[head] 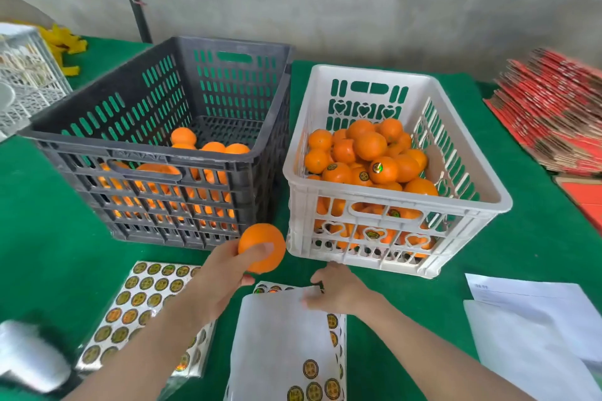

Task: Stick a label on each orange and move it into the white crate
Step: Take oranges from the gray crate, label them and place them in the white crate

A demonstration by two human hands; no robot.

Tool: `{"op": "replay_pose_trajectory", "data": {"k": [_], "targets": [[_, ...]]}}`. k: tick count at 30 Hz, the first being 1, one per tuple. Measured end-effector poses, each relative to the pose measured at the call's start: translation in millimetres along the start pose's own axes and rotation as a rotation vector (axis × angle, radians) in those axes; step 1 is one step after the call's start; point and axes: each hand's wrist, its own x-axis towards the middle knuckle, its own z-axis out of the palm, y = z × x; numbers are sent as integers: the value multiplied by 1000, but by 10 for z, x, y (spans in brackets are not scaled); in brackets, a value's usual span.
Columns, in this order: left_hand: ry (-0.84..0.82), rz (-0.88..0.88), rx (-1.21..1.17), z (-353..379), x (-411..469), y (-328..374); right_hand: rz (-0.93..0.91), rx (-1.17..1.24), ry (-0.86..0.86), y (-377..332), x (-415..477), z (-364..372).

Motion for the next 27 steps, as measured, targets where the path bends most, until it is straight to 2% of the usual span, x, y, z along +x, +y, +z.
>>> {"op": "replay_pose_trajectory", "data": {"k": [4, 7, 9, 13, 16, 19, 20, 24, 27], "targets": [[-47, -13, -4, -4, -11, -85, -5, 20, 29, -29, 15, 22], [-106, -1, 67, 11, 10, -101, -6, 87, 168, -40, -9, -1], [-173, 21, 166, 50, 20, -58, -29, 173, 243, -70, -40, -56], [-371, 59, 464, 122, 124, 136, -107, 410, 263, -181, -89, -253], [-366, 66, 597, 87, 216, 268, -101, 629, 324, -227, -130, -406], [-284, 94, 555, -19, 278, 352, -134, 1065, 242, -163, -255, -422], [-255, 99, 511, -61, 300, 370, -151, 1122, 212, -121, -299, -391], [-215, 82, 314, -190, 356, 377, -159, 1059, 138, -47, -404, -193], [-214, 81, 252, -212, 364, 355, -151, 1129, 117, -112, -387, -91]]}}
